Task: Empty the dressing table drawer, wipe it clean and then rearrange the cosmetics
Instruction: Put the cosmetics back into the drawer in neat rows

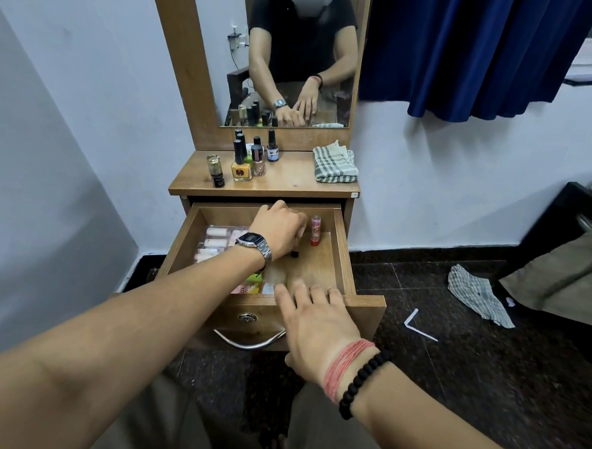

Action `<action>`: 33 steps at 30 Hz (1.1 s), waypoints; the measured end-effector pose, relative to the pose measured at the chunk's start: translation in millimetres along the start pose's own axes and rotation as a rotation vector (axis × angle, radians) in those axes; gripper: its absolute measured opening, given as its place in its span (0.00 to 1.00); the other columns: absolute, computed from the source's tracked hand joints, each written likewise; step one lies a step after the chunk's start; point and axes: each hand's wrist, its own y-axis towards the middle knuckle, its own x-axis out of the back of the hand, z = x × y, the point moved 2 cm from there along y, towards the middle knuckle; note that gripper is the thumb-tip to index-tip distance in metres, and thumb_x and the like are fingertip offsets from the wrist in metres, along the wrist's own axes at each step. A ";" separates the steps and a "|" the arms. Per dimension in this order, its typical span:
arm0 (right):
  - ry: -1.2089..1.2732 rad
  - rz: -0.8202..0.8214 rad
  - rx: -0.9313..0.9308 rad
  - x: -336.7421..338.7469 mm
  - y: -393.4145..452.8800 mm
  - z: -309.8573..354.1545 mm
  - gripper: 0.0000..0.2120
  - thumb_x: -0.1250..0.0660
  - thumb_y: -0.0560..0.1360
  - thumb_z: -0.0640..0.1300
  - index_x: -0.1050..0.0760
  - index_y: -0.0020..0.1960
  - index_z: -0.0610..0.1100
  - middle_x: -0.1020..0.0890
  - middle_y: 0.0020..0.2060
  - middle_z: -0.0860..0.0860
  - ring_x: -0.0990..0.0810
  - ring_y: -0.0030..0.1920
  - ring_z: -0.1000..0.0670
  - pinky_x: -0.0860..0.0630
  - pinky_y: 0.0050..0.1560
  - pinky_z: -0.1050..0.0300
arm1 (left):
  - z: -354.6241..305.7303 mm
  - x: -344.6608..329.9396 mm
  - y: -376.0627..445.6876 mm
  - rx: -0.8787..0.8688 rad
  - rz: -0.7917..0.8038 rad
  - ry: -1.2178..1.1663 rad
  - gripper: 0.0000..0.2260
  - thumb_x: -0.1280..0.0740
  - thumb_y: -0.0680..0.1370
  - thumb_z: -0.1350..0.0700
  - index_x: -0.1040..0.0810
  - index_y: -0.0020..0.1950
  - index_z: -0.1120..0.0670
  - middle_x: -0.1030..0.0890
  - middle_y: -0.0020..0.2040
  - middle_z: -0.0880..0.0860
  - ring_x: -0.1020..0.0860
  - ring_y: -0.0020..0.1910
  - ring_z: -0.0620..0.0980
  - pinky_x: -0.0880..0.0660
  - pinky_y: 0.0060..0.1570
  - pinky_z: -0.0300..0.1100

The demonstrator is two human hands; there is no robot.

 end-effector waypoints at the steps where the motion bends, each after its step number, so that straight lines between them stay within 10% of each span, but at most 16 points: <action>1: -0.002 0.001 0.001 -0.1 -0.1 0.0 0.40 0.36 0.78 0.48 0.60 0.78 0.43 0.50 0.76 0.39 0.44 0.74 0.38 0.46 0.72 0.39 | 0.1 -0.9 -0.3 -0.002 0.000 -0.001 0.06 0.37 0.73 0.59 0.29 0.39 0.48 0.20 0.46 0.45 0.30 0.56 0.51 0.36 0.45 0.46; 13: -0.004 0.000 0.001 -1.9 2.0 -0.4 0.43 0.34 0.77 0.49 0.61 0.78 0.44 0.50 0.76 0.40 0.46 0.74 0.38 0.48 0.74 0.40 | 0.8 3.4 -4.2 -0.013 -0.008 -0.035 0.07 0.37 0.73 0.59 0.29 0.39 0.47 0.24 0.49 0.46 0.29 0.53 0.52 0.35 0.44 0.44; 20: -0.031 -0.021 -0.008 -5.4 4.1 -0.1 0.44 0.33 0.76 0.48 0.61 0.78 0.44 0.50 0.76 0.40 0.45 0.74 0.38 0.47 0.73 0.41 | 6.8 56.4 -1.4 -0.067 -0.269 -0.139 0.07 0.37 0.71 0.61 0.28 0.42 0.49 0.24 0.45 0.47 0.27 0.47 0.51 0.27 0.43 0.46; 26: -0.034 -0.036 -0.009 -7.0 2.6 0.0 0.43 0.34 0.76 0.48 0.61 0.78 0.45 0.50 0.76 0.40 0.44 0.73 0.39 0.46 0.73 0.41 | 77.0 95.2 3.8 0.215 -0.466 -0.234 0.10 0.34 0.72 0.61 0.26 0.51 0.51 0.24 0.54 0.51 0.27 0.54 0.54 0.26 0.50 0.48; 33: -0.027 -0.037 -0.001 -6.1 1.4 0.0 0.41 0.36 0.77 0.48 0.61 0.78 0.44 0.50 0.77 0.40 0.44 0.74 0.39 0.47 0.73 0.41 | 137.9 77.5 -4.4 0.413 -0.244 -0.248 0.18 0.34 0.74 0.57 0.25 0.64 0.50 0.27 0.64 0.57 0.26 0.60 0.58 0.28 0.59 0.48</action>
